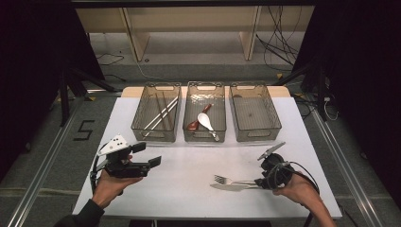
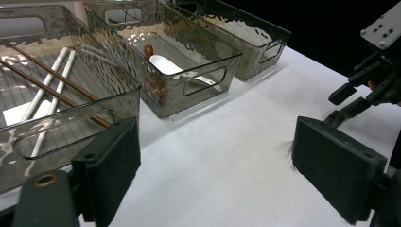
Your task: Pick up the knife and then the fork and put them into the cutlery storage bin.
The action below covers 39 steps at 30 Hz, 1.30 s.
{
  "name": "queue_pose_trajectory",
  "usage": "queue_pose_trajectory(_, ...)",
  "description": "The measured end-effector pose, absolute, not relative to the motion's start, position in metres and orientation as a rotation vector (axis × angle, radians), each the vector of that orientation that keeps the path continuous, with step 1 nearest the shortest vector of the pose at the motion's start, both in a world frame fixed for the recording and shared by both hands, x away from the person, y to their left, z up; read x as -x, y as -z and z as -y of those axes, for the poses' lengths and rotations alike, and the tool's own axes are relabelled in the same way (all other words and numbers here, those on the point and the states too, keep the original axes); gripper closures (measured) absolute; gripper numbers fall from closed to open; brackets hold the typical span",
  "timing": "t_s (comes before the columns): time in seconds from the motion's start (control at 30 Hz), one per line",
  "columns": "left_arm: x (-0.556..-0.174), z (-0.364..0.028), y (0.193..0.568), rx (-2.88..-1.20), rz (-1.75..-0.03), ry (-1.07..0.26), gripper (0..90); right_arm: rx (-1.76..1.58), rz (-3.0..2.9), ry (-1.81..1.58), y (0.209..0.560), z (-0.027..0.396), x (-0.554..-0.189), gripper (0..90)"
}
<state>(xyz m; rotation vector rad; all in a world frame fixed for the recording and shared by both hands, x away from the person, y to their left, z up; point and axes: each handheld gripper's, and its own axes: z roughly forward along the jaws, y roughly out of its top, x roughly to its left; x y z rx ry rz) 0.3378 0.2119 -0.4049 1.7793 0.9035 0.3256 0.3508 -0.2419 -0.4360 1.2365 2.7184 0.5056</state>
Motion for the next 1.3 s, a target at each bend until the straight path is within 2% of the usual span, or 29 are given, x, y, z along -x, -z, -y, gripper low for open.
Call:
queue_pose_trajectory(0.2, -0.338, -0.212, 0.405, -1.773, -0.909, -0.327, 15.7, -1.262, -2.693, -0.455, 0.44, 0.254, -0.345, 43.9)
queue_pose_trajectory(0.43, -0.338, -0.211, 0.405, -1.781, -0.905, -0.324, 15.7, -1.288, -2.721, -0.342, 0.451, 0.259, -0.343, 42.7)
queue_pose_trajectory(0.9, -0.339, -0.212, 0.405, -1.78, -0.908, -0.323, 15.7, -1.231, -2.77, -0.253, 0.451, 0.256, -0.334, 59.8)
queue_pose_trajectory(1.3, -0.339, -0.21, 0.406, -1.782, -0.902, -0.319, 15.7, -1.001, -2.88, -0.212, 0.451, 0.223, -0.336, 62.4)
